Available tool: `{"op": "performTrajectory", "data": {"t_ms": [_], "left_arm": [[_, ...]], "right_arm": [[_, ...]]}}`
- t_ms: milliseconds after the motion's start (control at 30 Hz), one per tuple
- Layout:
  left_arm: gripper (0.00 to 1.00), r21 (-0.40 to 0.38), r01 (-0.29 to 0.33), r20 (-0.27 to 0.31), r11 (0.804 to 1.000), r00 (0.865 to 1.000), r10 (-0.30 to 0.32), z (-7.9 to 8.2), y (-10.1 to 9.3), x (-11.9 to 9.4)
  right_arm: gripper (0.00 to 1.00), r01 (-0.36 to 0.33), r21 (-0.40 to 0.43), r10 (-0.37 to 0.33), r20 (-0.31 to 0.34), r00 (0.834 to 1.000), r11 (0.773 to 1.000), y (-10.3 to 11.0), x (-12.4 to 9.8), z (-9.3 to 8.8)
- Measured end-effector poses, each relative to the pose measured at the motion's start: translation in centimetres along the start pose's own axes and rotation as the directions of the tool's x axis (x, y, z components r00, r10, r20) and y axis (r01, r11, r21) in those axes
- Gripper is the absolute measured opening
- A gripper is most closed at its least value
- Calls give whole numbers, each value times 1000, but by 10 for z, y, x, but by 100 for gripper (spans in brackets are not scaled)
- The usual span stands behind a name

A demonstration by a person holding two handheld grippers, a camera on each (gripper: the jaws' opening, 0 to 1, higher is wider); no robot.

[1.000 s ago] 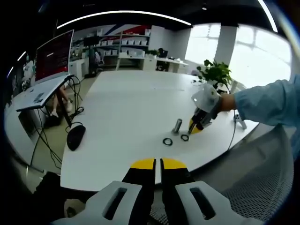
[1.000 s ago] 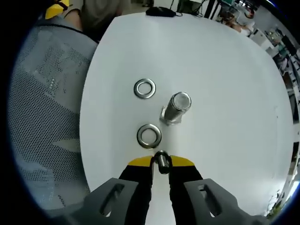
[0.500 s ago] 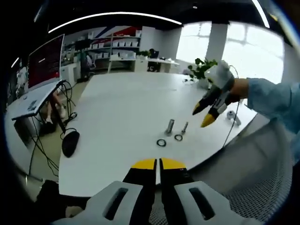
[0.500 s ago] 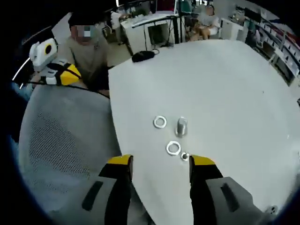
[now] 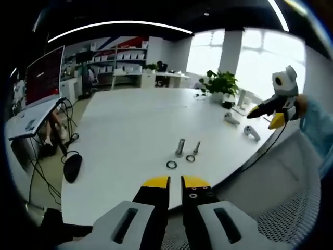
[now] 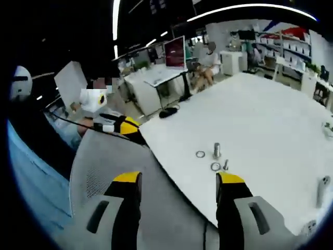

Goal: Place the washer onto the threaded stud by aligning its center hole with the stud, sliding it down to the base, and recovering from edge contact or off-axis alignment until the washer reaches the visible bottom stop.

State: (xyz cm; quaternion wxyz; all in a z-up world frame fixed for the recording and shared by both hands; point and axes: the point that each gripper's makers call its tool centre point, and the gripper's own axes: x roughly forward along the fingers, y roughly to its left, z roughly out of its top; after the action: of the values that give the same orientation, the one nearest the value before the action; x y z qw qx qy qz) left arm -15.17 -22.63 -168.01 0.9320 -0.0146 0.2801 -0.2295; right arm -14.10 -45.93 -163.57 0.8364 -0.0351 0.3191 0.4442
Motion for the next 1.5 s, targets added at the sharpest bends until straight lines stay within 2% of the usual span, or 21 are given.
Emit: {"op": "performTrajectory", "data": {"t_ms": [100,133,233,333,433,533,567,600,667,767,800,867,900,933,967,1067,1167,1233,1333,1400,1500], "left_arm": [[6,4,-3,-10,1000,1000,3,-1,0,1],[6,5,-2,-15,1000,1000,2,-2,0,1],[6,13,3,-17,1000,1000,-3,-2,-1,1],[6,11,6,-20,1000,1000,-6,-3,-1,1],[6,14,14,-27,1000,1000,-14,-4,-3,1],[7,24,27,-23,999,999,-27,-3,-6,1],[7,25,28,-25,999,999,-28,-4,-6,1],[7,22,30,-30,999,999,-30,-5,-6,1],[7,16,38,-30,999,999,-37,-5,-7,1],[7,19,49,-26,999,998,-49,-4,-9,1],[7,20,54,-28,998,998,-53,-4,-9,1],[6,21,87,-66,996,994,-85,-10,-13,2],[5,39,153,-119,987,982,-147,-17,-22,2],[3,26,156,-146,987,978,-151,-20,-21,3],[3,38,146,-126,989,982,-140,-17,-18,5],[4,60,157,-137,986,980,-148,-15,-15,5],[0,35,198,-194,980,963,-188,-19,-19,1],[0,29,209,-204,977,958,-199,-16,-18,-2],[0,107,241,-238,965,948,-210,-11,-8,-10],[0,126,237,-250,963,947,-200,-5,1,-12],[0,176,252,-260,952,944,-202,4,8,-13]], "right_arm": [[58,122,12,-122,37,992,993,-18,-18,-10],[57,181,-5,-181,57,982,983,-26,-25,-13],[56,272,-12,-270,68,960,962,-37,-34,-24],[54,297,53,-302,117,946,953,-38,-32,-29],[45,355,137,-372,126,920,925,-44,-30,-42],[43,259,252,-311,192,931,932,-30,-15,-38],[44,265,231,-312,195,930,936,-30,-12,-37],[45,321,178,-349,159,924,930,-36,-14,-40],[45,327,170,-350,126,928,929,-37,-11,-43],[38,410,151,-426,89,900,899,-49,-15,-51],[36,409,152,-424,90,901,900,-49,-13,-51],[36,442,148,-457,82,886,885,-54,-13,-53],[33,457,155,-472,85,877,876,-56,-16,-52],[31,485,106,-495,111,862,868,-60,-19,-46],[29,499,67,-504,128,854,864,-61,-21,-42],[28,481,76,-486,110,867,874,-56,-18,-46],[28,451,78,-456,85,886,889,-53,-14,-49],[28,435,72,-439,53,897,898,-57,-11,-55],[30,425,70,-427,27,904,903,-59,-9,-61],[31,373,59,-373,-12,928,926,-54,-4,-68],[31,396,64,-397,-3,918,916,-61,-6,-68]]}}
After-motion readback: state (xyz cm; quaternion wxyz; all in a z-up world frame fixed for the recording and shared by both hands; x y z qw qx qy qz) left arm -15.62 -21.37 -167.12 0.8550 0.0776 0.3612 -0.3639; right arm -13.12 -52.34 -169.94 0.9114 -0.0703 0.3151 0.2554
